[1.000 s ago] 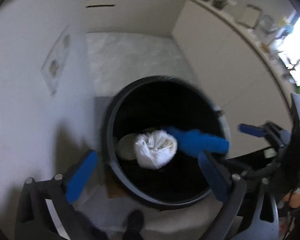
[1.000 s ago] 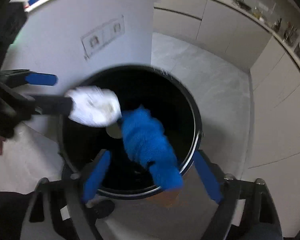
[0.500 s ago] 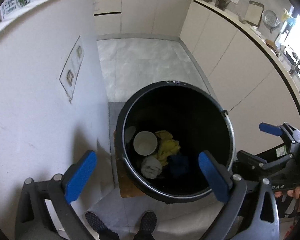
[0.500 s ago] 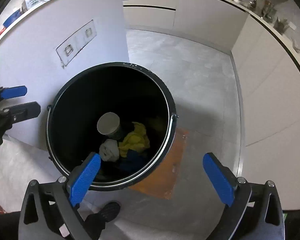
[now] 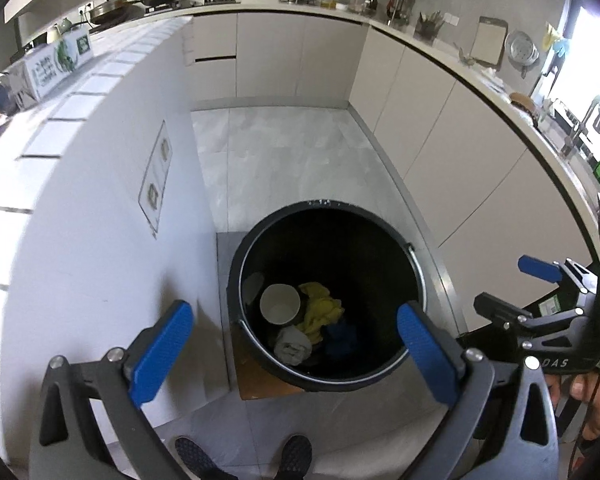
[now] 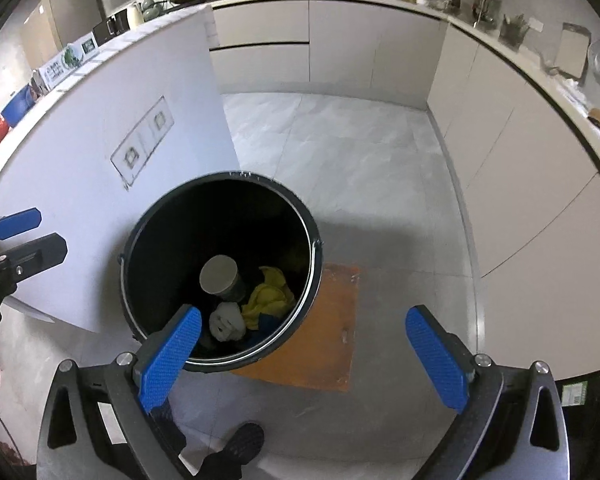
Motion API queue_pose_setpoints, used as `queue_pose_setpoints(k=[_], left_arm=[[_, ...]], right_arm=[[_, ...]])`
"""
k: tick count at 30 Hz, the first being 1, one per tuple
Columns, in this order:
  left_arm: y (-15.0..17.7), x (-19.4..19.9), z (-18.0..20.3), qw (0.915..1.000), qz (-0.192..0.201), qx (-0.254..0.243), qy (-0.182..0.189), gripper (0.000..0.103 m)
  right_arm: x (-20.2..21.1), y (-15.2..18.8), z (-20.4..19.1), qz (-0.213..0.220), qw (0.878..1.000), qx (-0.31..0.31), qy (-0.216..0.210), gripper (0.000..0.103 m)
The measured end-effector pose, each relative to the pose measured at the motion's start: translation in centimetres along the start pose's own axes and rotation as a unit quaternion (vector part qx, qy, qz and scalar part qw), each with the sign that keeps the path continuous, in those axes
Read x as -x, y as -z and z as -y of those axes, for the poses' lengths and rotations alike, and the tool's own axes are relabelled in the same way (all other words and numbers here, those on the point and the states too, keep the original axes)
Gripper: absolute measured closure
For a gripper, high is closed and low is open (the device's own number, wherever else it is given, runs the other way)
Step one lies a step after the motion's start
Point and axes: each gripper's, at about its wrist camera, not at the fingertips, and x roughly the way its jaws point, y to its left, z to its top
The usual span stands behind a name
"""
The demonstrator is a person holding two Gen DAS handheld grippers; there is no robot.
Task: Collect trash
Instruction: 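Move both tools back toward the red bag and green carton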
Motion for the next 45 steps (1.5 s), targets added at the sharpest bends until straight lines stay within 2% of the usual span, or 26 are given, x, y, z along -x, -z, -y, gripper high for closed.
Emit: queue_pose_setpoints(k=[9,12,18,21,25,30,33,41,45], left_arm=[[-0.2,5.1,-1.8,0.9989,0.043,0.020,0.005,0.000],[-0.1,6.8,-3.4,0.9978,0.059,0.031,-0.001,0.000],[0.1,8.9,-7.6,0.9948,0.074,0.066,-0.023,0.000],[0.1,10.3,-10.1,0.9924,0.088,0.072,-0.048,0.000],[0.3,12.2,-13.9,0.9889,0.106,0.089,-0.053,0.000],[0.5,14.7,-18.8,0.9822,0.127,0.101,-0.094,0.000],[0.4,15.6,-22.1,0.9792,0.126,0.116,-0.109,0.000],[-0.6,17.6,-30.8,0.9682,0.151,0.149,-0.133,0.000],[-1.2,17.6,-34.1,0.9657,0.155,0.150,-0.145,0.000]], right_arm=[[5.4,-1.9,-2.4,0.032,0.999,0.007,0.016,0.000],[6.9,-2.6,-3.8,0.048,0.999,0.016,0.020,0.000],[9.5,-4.2,-7.6,0.077,0.996,0.034,-0.003,0.000],[10.4,-5.2,-10.2,0.092,0.994,0.050,-0.016,0.000],[11.0,-7.0,-13.9,0.106,0.992,0.064,-0.035,0.000],[11.4,-9.6,-19.2,0.128,0.987,0.075,-0.056,0.000],[11.4,-11.3,-22.3,0.140,0.985,0.079,-0.067,0.000],[10.7,-15.1,-29.9,0.165,0.981,0.080,-0.070,0.000],[9.8,-16.5,-32.9,0.168,0.981,0.076,-0.067,0.000]])
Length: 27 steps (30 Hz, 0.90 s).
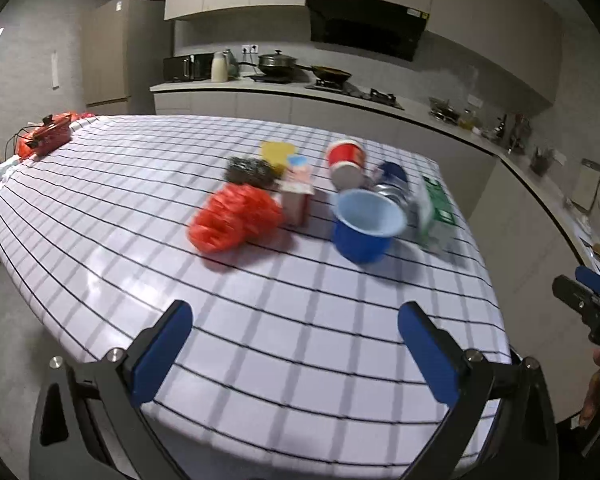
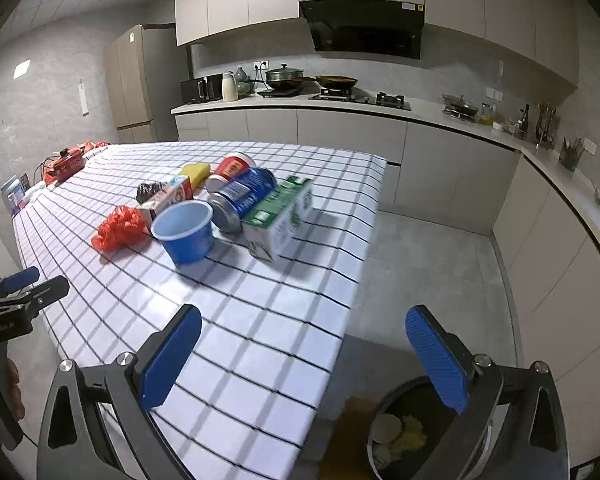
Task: Collect trash
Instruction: 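Move both tools back toward the red bag and green carton, then grasp the red plastic bag with left tool while right tool grasps green carton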
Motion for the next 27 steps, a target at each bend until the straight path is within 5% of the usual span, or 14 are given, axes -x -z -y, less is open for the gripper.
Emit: queue_pose_setpoints(k=[12,27], left_arm=[[-2.9,-5.7,-5.8,0.9998,-0.018,0.005,0.001,0.000],[-5.4,-12.6,-6.7,0.9982,-0.052,-0.009,0.030,0.002]], right_arm=[[-5.3,-3.5,-4.0,-0.008,1.000,-0.016,0.015,0.002],[-13.9,-6.2,-3.9,-0.043,0.997,-0.048,0.033,0.016]])
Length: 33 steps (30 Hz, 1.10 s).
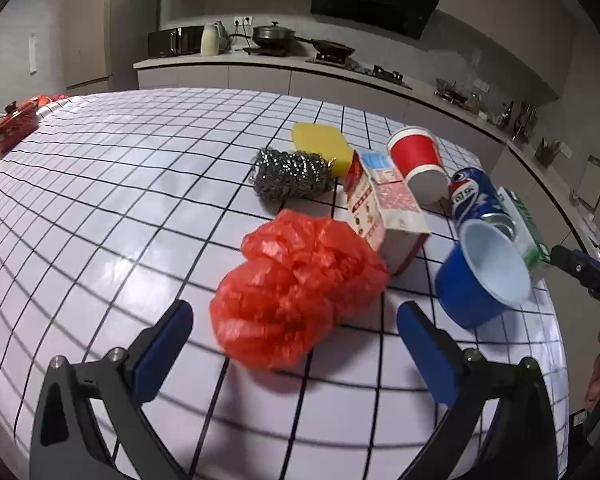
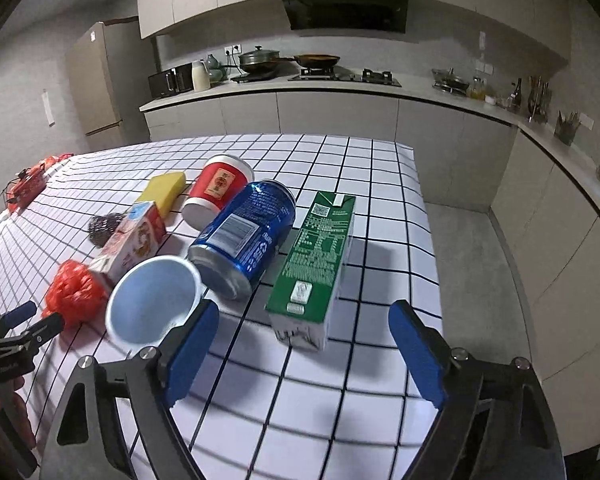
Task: Collect trash
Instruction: 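Grasp the red plastic bag with left tool while right tool grasps green carton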
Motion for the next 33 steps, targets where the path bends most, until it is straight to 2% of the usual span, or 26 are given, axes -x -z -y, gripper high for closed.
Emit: queue_pose_setpoints(k=[5,10,13,15,17,18,24,33], left_arm=[[-0.9,-1.8,-0.5,1.0000,-0.010,-0.001,0.003,0.003],[-1.5,-3.3,-0.9,0.9995,-0.026,0.005,0.015,0.012],[-1.6,-3.4,-0.8,0.9994,-0.027,0.005,0.021,0.020],[-1.6,-3.5,-0.9,0.9993,-0.027,0.005,0.026,0.039],[-1.6,-3.4,-1.0,0.9988,-0.026,0.009,0.040,0.059],[-1.5,-3.3,-1.1,0.9988,-0.022,0.012,0.042,0.062],[-1.2,-1.6,-1.4,0.9987,0.001,0.020,0.047,0.064],[0.0,2.6,0.2,0.9978,0.017,0.021,0.061,0.064]], right_arm=[[-2.9,-1.0,0.2,-0.016,1.000,-0.006,0.005,0.023],[-5.2,-1.4,0.7,-0.036,0.999,-0.013,0.005,0.033],[-6.0,-1.2,1.2,-0.048,0.999,-0.023,0.000,0.052],[-6.1,-1.1,1.4,-0.046,0.999,-0.025,0.000,0.061],[-6.0,-1.0,1.6,-0.046,0.999,-0.030,-0.005,0.062],[-5.9,-1.0,1.6,-0.044,0.999,-0.030,-0.004,0.062],[-3.9,-0.5,1.3,-0.025,0.999,-0.020,-0.005,0.063],[2.3,0.4,1.9,0.008,1.000,-0.009,-0.017,0.063]])
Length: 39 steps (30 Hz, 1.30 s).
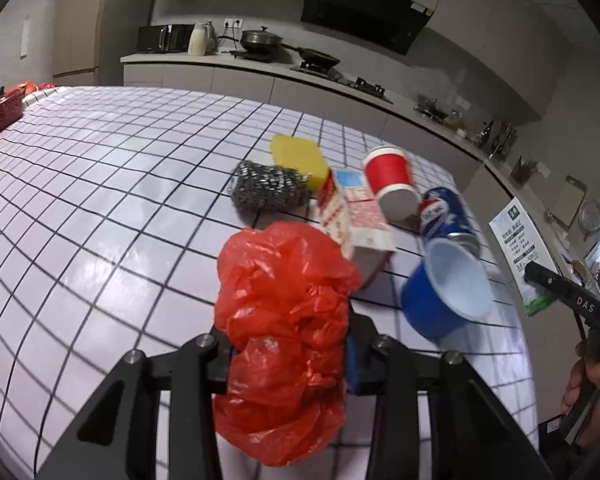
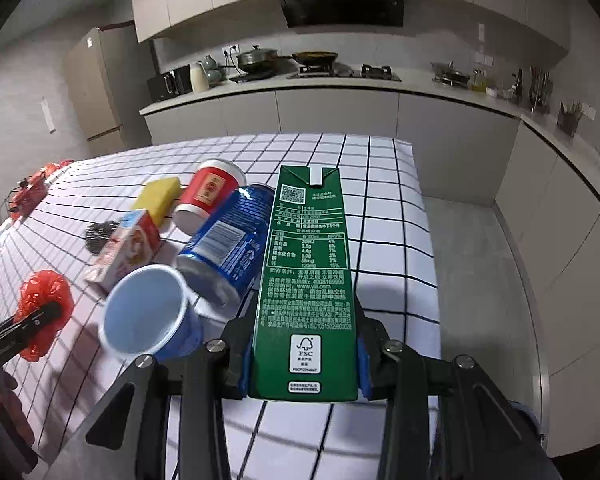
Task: Collect trash
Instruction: 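Grasp the red plastic bag with left tool while right tool grasps green carton, then carry the red bag and green carton with both tools over the black bin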
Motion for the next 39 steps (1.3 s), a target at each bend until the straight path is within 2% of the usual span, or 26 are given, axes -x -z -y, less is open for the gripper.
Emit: queue_pose_setpoints(k=[6,11,21,25,32,39], left_arm=[[1.3,2.3,3.1,0.9997,0.004,-0.012,0.019,0.064],[2.6,3.5,7.0,0.9986,0.002,-0.036,0.040,0.064],[6.0,5.2,16.7,0.9922,-0.008,-0.089,0.087,0.064],[7.5,5.1,20.6,0.9880,-0.017,-0.109,0.108,0.064],[10.6,4.7,28.4,0.9750,-0.043,-0.157,0.152,0.064],[13.3,3.3,33.7,0.9646,-0.072,-0.188,0.170,0.064]], right_arm=[[4.7,2.2,2.0,0.010,1.000,-0.002,-0.008,0.063],[8.3,4.2,4.3,0.015,1.000,-0.002,-0.003,0.063],[14.7,8.9,12.1,0.013,0.999,-0.018,0.033,0.063],[17.2,10.7,15.7,0.014,0.998,-0.027,0.050,0.063],[20.4,14.4,22.0,0.001,0.996,-0.045,0.072,0.063],[21.8,17.8,26.1,-0.016,0.996,-0.049,0.074,0.063]])
